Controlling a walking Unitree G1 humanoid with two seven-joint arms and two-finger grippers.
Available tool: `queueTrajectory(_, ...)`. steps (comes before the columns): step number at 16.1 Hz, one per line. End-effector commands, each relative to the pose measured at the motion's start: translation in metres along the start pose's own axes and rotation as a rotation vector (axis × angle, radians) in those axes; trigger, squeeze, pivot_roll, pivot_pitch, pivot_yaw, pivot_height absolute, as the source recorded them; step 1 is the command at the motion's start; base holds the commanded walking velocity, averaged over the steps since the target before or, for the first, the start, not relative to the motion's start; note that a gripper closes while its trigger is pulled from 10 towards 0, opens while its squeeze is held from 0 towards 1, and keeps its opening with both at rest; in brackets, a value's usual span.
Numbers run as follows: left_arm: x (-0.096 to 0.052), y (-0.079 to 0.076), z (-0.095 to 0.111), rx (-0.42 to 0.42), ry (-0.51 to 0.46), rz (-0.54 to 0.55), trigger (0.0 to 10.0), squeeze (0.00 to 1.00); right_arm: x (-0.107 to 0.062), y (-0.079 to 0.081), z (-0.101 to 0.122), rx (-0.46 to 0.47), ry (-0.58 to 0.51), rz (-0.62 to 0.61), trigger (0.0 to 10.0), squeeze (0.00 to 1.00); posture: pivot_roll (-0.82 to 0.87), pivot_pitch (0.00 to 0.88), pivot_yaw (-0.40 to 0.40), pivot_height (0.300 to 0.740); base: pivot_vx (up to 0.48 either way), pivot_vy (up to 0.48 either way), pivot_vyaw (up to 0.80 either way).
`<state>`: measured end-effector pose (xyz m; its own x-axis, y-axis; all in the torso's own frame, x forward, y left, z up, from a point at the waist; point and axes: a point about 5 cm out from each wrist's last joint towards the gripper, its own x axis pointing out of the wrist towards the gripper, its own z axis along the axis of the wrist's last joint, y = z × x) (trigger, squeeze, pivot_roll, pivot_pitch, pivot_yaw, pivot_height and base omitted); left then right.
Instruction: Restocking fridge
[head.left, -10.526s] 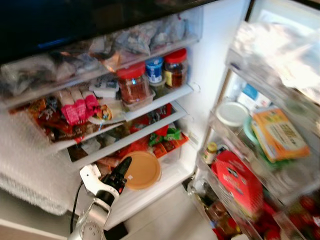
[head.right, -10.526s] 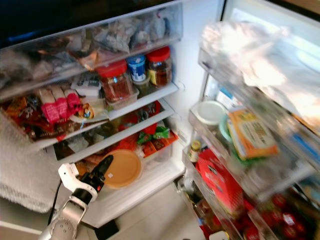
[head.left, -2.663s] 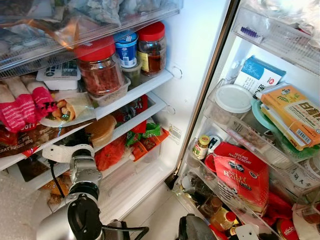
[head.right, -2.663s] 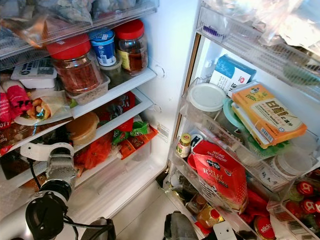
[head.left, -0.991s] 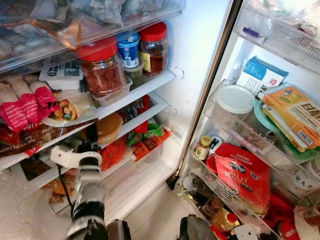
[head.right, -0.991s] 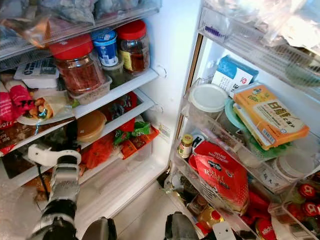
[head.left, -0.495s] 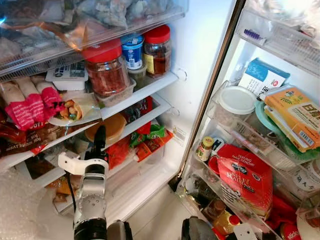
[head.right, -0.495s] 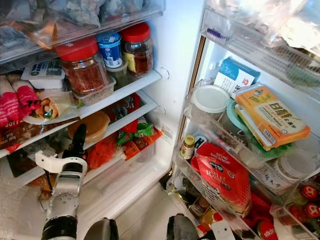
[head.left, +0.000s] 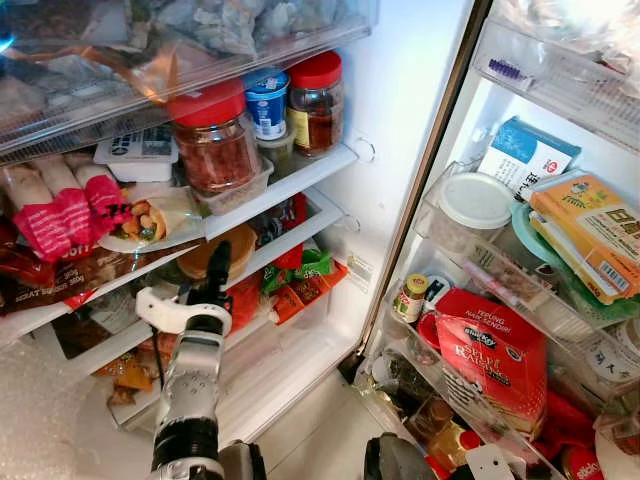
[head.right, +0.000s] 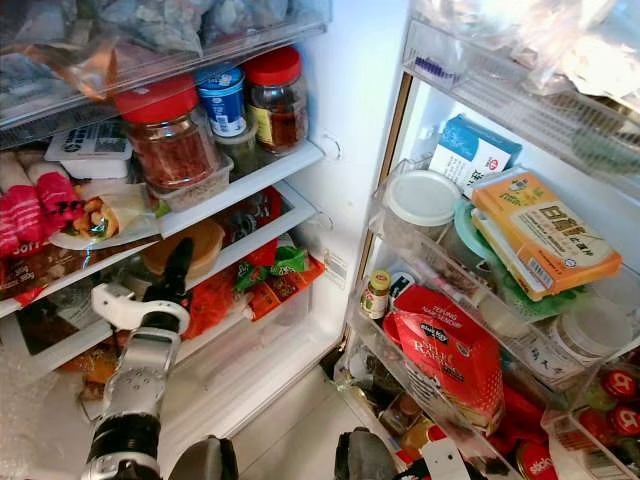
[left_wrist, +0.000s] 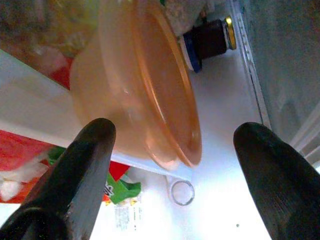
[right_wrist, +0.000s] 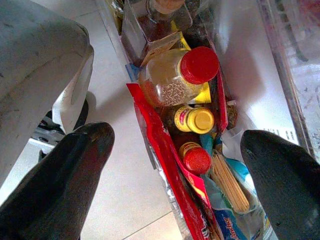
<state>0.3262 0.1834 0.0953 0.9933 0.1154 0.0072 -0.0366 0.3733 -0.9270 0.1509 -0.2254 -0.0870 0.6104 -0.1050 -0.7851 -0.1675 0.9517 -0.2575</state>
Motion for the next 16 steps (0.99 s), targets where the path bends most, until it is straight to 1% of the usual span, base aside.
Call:
queueTrajectory(1, 0.003, 0.004, -0.004, -0.014, 0.016, 0.019, 10.0, 0.00, -0.001, 0.002, -0.005, 0.002, 0.015, 0.001, 10.0, 0.00, -0.14, 0.114, -0.042, 0.646, 0.000, 0.000, 0.00)
queueTrajectory(5, 0.013, 0.006, -0.007, -0.020, 0.022, 0.021, 10.0, 0.00, -0.001, 0.000, -0.003, 0.004, 0.018, -0.003, 10.0, 0.00, -0.14, 0.117, -0.043, 0.646, 0.000, 0.000, 0.00)
queueTrajectory(6, 0.019, 0.006, -0.006, -0.024, 0.015, 0.025, 10.0, 0.00, 0.000, 0.000, -0.002, 0.002, 0.018, -0.002, 10.0, 0.00, -0.14, 0.117, -0.044, 0.646, 0.000, 0.000, 0.00)
queueTrajectory(8, 0.028, 0.002, -0.004, -0.034, -0.004, 0.020, 10.0, 0.00, 0.000, 0.000, -0.001, 0.001, 0.016, -0.001, 10.0, 0.00, -0.14, 0.116, -0.044, 0.646, 0.000, 0.000, 0.00)
queueTrajectory(10, 0.033, -0.002, -0.003, -0.026, -0.007, 0.013, 10.0, 0.00, 0.000, 0.000, -0.002, 0.000, 0.017, -0.003, 10.0, 0.00, -0.15, 0.117, -0.043, 0.646, 0.000, 0.000, 0.00)
queueTrajectory(13, 0.035, -0.002, -0.009, -0.013, 0.018, 0.012, 10.0, 0.00, -0.001, 0.000, -0.004, -0.002, 0.023, 0.001, 10.0, 0.00, -0.14, 0.120, -0.043, 0.646, 0.000, 0.000, 0.00)
queueTrajectory(15, 0.033, 0.001, -0.013, -0.004, 0.029, 0.015, 10.0, 0.00, -0.001, 0.000, -0.005, -0.001, 0.025, 0.003, 10.0, 0.00, -0.14, 0.122, -0.041, 0.646, 0.000, 0.000, 0.00)
queueTrajectory(16, 0.030, 0.005, -0.014, 0.023, 0.032, 0.016, 10.0, 0.00, -0.001, 0.001, -0.006, 0.001, 0.026, 0.004, 10.0, 0.00, -0.14, 0.124, -0.037, 0.646, 0.000, 0.000, 0.00)
